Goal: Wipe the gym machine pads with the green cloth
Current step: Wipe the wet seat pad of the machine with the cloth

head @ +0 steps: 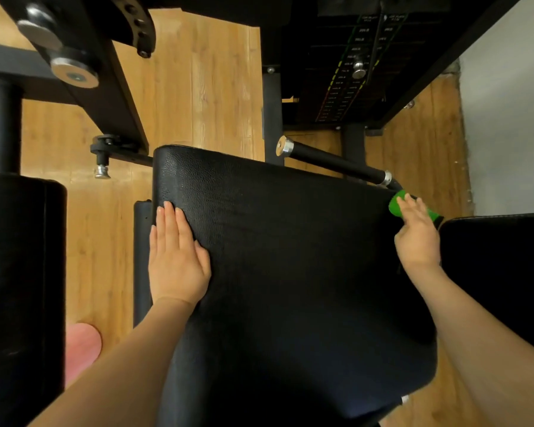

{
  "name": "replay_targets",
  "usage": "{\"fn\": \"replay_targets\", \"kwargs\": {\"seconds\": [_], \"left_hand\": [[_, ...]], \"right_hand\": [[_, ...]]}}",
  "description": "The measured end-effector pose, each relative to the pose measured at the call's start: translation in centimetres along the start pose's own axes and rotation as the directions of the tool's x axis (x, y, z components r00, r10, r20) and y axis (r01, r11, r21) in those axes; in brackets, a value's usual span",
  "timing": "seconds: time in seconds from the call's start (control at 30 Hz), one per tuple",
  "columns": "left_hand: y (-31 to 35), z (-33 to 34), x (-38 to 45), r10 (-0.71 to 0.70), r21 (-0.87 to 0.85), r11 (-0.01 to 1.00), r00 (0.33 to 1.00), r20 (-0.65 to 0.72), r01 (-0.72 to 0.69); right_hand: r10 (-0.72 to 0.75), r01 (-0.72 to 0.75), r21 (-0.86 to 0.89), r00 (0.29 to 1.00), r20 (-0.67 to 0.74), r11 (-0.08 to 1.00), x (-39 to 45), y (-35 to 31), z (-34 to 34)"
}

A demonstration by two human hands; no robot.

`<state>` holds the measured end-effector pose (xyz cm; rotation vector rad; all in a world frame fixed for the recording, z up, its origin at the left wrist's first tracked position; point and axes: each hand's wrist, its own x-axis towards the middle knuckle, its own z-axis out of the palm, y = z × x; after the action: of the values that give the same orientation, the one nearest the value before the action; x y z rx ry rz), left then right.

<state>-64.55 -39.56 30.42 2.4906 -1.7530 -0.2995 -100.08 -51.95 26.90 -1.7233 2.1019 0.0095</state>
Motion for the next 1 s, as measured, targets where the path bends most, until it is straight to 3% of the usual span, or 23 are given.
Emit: {"fn": "replay_targets", "kwargs": {"seconds": [0.2, 0.4, 0.47, 0.67, 0.77, 0.87, 1.0], "left_hand": [[0.0, 0.2, -0.1, 0.005, -0.015, 1.0, 1.0, -0.016, -0.005], [0.1, 0.1, 0.0, 0.009, 0.002, 1.0, 1.0, -0.019, -0.009], [0.0, 0.2, -0.1, 0.011, 0.016, 1.0, 1.0, -0.015, -0.011], [0.0, 0.3, -0.1, 0.01, 0.042, 0.999, 1.0, -0.02, -0.009], [0.0, 0.3, -0.1, 0.009, 0.039, 0.999, 1.0, -0.022, -0.008], [-0.1, 0.3, 0.0, 0.022, 0.023, 1.0, 0.999, -0.034, -0.021], [-0.1, 0.5, -0.1, -0.026, 0.001, 1.0, 0.998, -0.05, 0.026]], "right_hand": [[0.07, -0.07, 0.008, 0.997, -0.035, 0.998, -0.3, -0.5, 0.5], [0.299, -0.261, 0.212, 0.939, -0.173, 0.942, 0.0, -1.8, 1.4], [0.309, -0.265, 0.23, 0.934, -0.181, 0.936, -0.3, -3.0, 1.7], [0.012, 0.015, 0.189, 0.99, -0.139, 0.982, -4.7, -11.3, 2.5], [-0.211, 0.218, 0.221, 0.976, -0.055, 0.951, -6.2, -16.8, 3.1], [-0.499, 0.485, 0.309, 0.866, -0.038, 0.818, -6.7, -22.4, 3.0], [-0.764, 0.726, 0.293, 0.645, 0.023, 0.622, -6.8, -27.5, 3.6]]}}
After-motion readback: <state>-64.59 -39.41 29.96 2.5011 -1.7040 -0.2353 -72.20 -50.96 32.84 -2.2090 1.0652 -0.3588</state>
